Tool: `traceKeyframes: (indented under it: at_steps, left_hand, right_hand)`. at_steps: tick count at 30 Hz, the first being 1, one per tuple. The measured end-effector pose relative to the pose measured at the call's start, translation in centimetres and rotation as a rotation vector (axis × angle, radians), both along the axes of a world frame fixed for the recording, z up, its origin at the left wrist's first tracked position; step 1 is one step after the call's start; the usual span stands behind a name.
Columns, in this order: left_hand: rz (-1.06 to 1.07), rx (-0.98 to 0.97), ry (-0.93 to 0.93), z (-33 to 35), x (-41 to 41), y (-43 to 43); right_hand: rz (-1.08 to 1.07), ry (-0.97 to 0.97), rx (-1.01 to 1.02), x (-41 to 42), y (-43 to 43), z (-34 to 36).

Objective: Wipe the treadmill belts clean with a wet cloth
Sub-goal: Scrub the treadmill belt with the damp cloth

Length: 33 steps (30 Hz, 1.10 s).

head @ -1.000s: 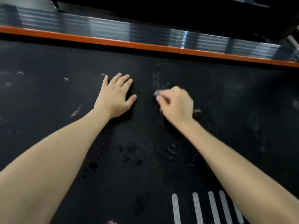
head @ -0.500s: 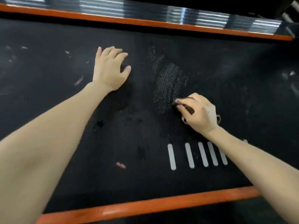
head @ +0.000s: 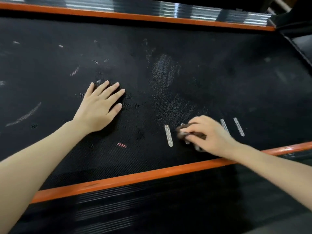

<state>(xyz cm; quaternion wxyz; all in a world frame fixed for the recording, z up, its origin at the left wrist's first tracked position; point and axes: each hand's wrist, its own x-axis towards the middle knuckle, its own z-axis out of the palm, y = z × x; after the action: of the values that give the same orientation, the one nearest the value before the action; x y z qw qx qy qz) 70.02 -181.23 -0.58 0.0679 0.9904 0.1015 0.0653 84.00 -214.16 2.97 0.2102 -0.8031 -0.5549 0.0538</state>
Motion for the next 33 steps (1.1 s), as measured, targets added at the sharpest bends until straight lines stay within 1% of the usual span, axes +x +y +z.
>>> traceKeyframes:
  at_steps: [2,4,5,7,10,12,14,15,17,20,23,25,26,27,29,31,33]
  left_hand:
    - [0.003,-0.001,-0.010,0.0,0.1,-0.1]
    - [0.010,-0.007,-0.016,0.1,0.1,-0.2]
    - [0.015,-0.009,-0.016,0.1,0.2,-0.2]
    - [0.025,-0.011,-0.015,0.0,0.1,0.0]
    - [0.019,-0.016,0.007,0.1,0.0,0.1]
    - [0.023,0.002,0.026,0.2,-0.1,0.1]
    - [0.025,0.011,0.035,0.3,-0.1,0.1]
    - [0.023,0.010,0.040,0.3,-0.1,0.1]
    - [0.028,0.011,0.041,0.4,-0.1,0.0]
    - [0.028,0.000,0.045,0.5,0.0,0.0]
    - [0.041,-0.006,0.008,0.9,-0.1,-0.4]
    - [0.087,-0.001,-0.062,1.4,-0.5,-0.6]
    - [0.124,0.004,-0.104,1.6,-0.8,-0.6]
    - [0.162,0.014,-0.141,1.8,-1.4,-0.6]
    - [0.235,0.043,-0.161,2.2,-2.9,-0.3]
    - [0.289,0.070,-0.086,2.3,-4.6,0.2]
    - [0.326,0.080,-0.002,1.9,-6.3,0.5]
  right_hand:
    - [-0.129,0.029,-0.011,1.2,-3.2,0.5]
    - [-0.164,0.041,0.029,0.4,-3.2,0.7]
    - [-0.132,0.051,0.046,-0.6,-2.1,0.7]
    - [0.019,0.081,0.056,-3.3,1.8,0.3]
    - [0.213,0.126,0.014,-7.0,6.9,-0.3]
    - [0.296,0.115,-0.027,-7.0,7.4,-0.2]
    - [0.327,0.049,-0.035,-4.8,6.1,0.0]
    - [0.287,0.009,-0.018,-3.1,5.2,0.1]
    - [0.118,-0.021,0.024,0.5,4.3,0.2]
    - [-0.162,-0.009,0.081,4.0,6.7,-0.5]
    - [-0.258,-0.095,0.110,5.2,12.2,-1.5]
    - [-0.299,-0.100,0.113,4.8,15.2,-1.5]
    - [-0.278,-0.094,0.123,3.8,16.0,-1.3]
    - [-0.209,-0.086,0.136,2.4,16.2,-1.3]
    - [0.080,-0.045,0.163,-2.3,15.0,-1.5]
    - [0.398,0.044,0.123,-6.9,12.5,-1.5]
    - [0.561,0.102,0.068,-7.6,11.7,-1.0]
